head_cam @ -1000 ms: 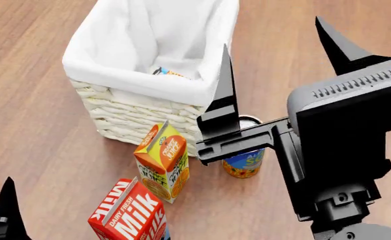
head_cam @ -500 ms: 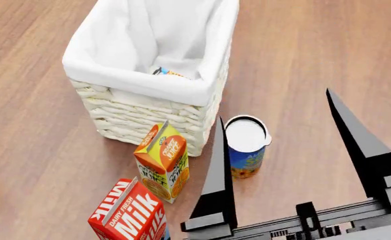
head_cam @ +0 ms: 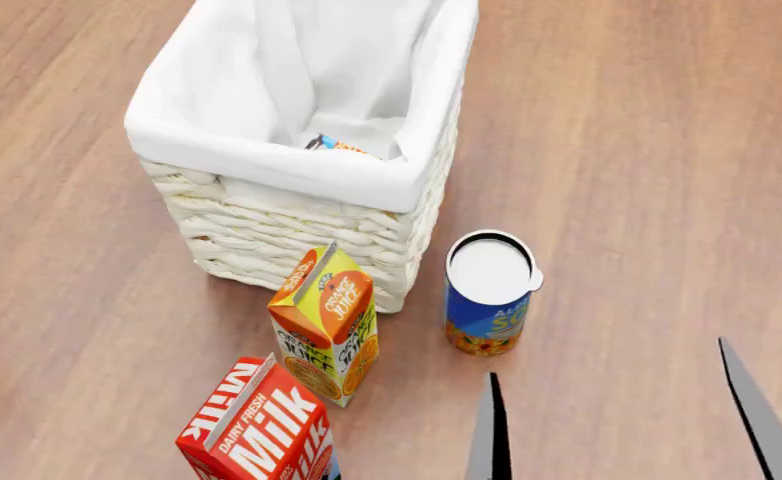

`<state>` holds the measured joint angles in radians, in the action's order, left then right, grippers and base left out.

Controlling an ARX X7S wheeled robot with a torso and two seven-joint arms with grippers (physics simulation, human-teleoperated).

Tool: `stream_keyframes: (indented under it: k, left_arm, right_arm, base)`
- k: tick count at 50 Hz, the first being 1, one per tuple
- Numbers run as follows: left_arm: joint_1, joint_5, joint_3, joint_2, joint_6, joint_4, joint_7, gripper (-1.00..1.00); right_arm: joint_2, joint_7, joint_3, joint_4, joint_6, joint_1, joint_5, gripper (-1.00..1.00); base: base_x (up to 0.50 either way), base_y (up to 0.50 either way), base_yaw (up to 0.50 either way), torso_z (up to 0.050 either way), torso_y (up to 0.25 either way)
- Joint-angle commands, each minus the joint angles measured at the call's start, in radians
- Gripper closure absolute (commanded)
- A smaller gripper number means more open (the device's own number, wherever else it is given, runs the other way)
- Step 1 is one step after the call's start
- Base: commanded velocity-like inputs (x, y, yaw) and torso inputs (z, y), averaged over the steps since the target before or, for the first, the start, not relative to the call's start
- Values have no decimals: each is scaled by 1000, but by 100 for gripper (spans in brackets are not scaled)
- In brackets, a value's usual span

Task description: Pick up the butter and put it in the basket.

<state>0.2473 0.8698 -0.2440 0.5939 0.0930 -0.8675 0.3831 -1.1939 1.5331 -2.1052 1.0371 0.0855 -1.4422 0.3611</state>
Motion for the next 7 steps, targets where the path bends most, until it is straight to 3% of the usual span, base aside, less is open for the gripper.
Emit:
stream_keyframes:
  k: [1,7]
  left_arm:
    - [49,98,-97,23,-60,-22,-25,-100]
    - [74,129,-140,30,-84,-35,-29,-100]
  right_arm:
    - [-35,37,61,10,103,211,-174,-100]
    - [-92,37,103,10,95,339,-305,-100]
  base:
    - [0,0,0,0,0]
    - [0,0,0,0,0]
